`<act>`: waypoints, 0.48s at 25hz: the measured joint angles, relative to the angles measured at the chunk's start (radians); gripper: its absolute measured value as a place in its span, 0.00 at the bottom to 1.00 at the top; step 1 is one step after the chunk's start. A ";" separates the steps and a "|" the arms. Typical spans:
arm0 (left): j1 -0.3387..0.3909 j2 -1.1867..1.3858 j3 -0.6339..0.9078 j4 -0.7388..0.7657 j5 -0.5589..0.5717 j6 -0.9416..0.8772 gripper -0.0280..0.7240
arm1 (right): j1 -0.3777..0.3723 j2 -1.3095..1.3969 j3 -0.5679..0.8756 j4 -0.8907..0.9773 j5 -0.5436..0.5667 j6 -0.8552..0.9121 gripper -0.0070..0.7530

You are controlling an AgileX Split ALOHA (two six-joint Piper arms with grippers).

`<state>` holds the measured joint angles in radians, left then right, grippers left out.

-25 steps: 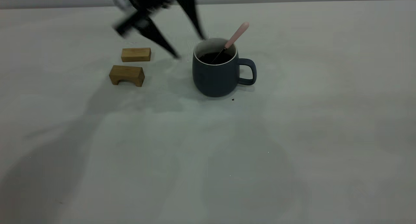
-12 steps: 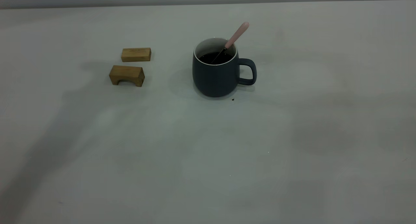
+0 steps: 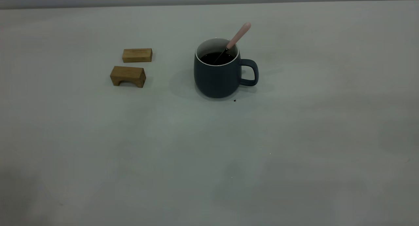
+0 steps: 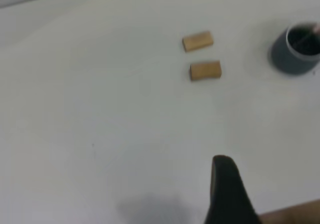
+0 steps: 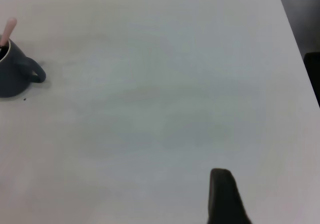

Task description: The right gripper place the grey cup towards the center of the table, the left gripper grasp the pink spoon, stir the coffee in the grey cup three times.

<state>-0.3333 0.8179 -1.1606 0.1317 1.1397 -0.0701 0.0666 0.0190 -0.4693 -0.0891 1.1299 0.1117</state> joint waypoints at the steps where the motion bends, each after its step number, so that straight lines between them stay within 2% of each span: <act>1: 0.005 -0.075 0.071 -0.001 -0.016 0.002 0.72 | 0.000 0.000 0.000 0.000 0.000 0.000 0.66; 4: 0.049 -0.327 0.316 -0.005 -0.062 0.002 0.72 | 0.000 0.000 0.000 0.000 0.000 0.000 0.66; 7: 0.144 -0.530 0.499 -0.028 -0.075 0.002 0.72 | 0.000 0.000 0.000 0.000 0.000 0.000 0.66; 9: 0.211 -0.627 0.574 -0.043 -0.073 0.002 0.72 | 0.000 0.000 0.000 0.000 0.000 0.000 0.66; 12: 0.263 -0.713 0.629 -0.053 -0.051 0.002 0.72 | 0.000 0.000 0.000 0.000 0.000 0.000 0.66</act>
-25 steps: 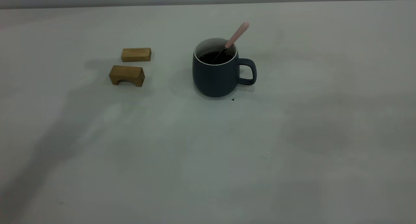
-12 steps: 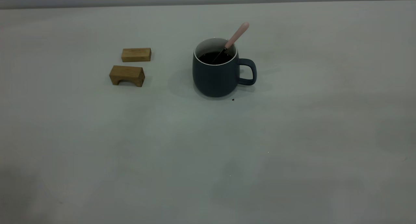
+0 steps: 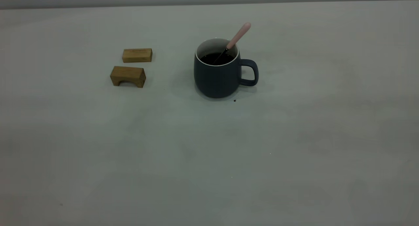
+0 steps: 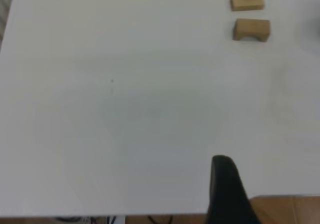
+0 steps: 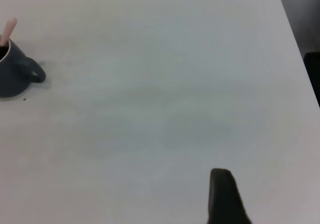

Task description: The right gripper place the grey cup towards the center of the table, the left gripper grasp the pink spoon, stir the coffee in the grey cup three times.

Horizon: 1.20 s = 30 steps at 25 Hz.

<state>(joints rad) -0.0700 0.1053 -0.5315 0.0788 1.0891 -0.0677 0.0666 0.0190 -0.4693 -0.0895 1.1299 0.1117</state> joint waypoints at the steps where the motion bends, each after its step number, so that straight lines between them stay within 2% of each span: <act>1: 0.007 -0.013 0.010 -0.001 0.018 0.000 0.72 | 0.000 0.000 0.000 0.000 0.000 0.000 0.66; 16: 0.049 -0.124 0.044 -0.039 0.042 0.029 0.71 | 0.000 0.000 0.000 0.000 0.000 0.000 0.66; 30: 0.050 -0.124 0.044 -0.040 0.042 0.030 0.71 | 0.000 0.000 0.000 -0.001 0.000 0.000 0.66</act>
